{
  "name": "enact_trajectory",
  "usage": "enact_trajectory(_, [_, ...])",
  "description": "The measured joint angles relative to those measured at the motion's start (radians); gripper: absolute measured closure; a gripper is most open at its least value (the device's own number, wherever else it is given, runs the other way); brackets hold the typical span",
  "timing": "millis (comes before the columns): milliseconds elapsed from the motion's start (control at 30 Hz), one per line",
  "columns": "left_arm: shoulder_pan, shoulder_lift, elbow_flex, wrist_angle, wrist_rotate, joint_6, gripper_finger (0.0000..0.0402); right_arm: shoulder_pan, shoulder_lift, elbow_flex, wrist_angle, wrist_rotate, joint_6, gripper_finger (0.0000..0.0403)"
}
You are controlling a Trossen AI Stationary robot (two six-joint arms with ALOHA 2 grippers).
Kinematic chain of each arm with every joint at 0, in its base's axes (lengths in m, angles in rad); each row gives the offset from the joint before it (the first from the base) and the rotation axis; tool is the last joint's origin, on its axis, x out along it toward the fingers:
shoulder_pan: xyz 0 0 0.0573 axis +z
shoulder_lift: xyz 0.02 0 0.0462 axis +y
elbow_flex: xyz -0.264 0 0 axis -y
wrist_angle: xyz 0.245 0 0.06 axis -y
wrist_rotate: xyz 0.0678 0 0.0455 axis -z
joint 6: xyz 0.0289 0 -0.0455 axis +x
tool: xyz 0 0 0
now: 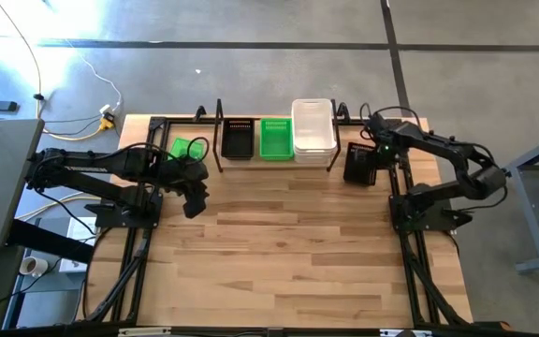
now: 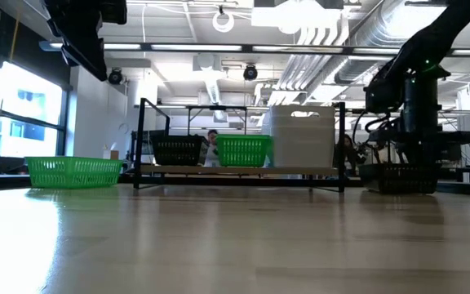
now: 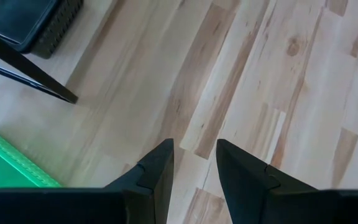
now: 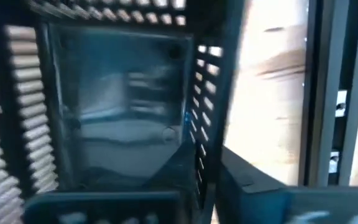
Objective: Stack baskets on shelf by color
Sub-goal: Stack the black bin on the stacked black bins on the shelf
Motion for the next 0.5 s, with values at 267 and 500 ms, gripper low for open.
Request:
enact_trajectory(267, [0.0,0.0,0.0,0.0,0.0,0.006,0.0291,0.087,-0.071,0.052,-0.074,0.054,0.073,0.0401])
enact_trajectory(500, [0.0,0.0,0.0,-0.001,0.0,0.003,0.0291,0.265,-0.209,0.11,-0.264,0.117,0.263,0.0402])
